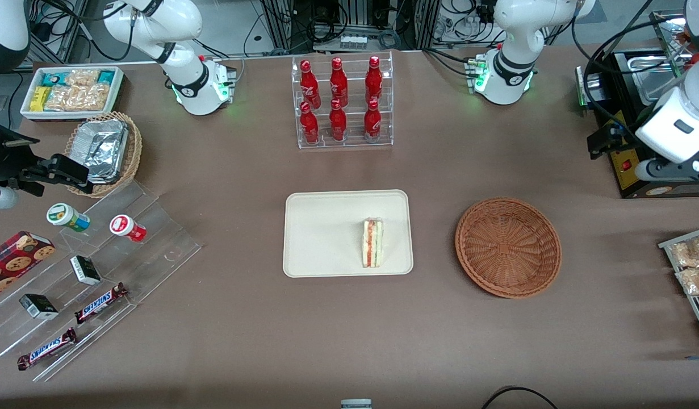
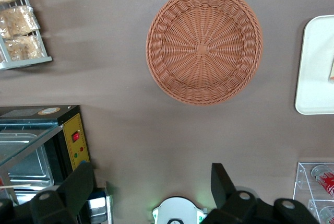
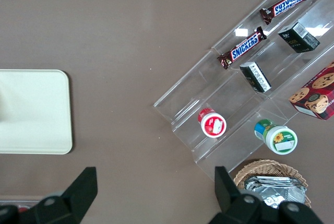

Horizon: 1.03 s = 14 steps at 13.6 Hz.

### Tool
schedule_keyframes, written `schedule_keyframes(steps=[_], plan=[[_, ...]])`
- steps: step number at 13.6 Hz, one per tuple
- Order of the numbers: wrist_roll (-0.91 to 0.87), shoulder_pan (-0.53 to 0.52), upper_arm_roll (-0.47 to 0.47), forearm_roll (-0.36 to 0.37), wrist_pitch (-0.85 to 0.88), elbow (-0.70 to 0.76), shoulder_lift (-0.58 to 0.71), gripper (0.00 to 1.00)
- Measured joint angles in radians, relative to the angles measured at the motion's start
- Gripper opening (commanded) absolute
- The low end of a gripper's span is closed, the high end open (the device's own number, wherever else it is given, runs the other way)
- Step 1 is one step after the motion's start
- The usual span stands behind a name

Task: Place sandwich from basket to tray

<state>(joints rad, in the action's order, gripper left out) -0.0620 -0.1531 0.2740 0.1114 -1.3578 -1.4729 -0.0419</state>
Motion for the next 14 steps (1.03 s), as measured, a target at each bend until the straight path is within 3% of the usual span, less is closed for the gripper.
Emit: schedule_keyframes(steps=[14], plan=[[0.000,-0.026,-0.013,-0.024,-0.001,-0.013,0.023,1.00]])
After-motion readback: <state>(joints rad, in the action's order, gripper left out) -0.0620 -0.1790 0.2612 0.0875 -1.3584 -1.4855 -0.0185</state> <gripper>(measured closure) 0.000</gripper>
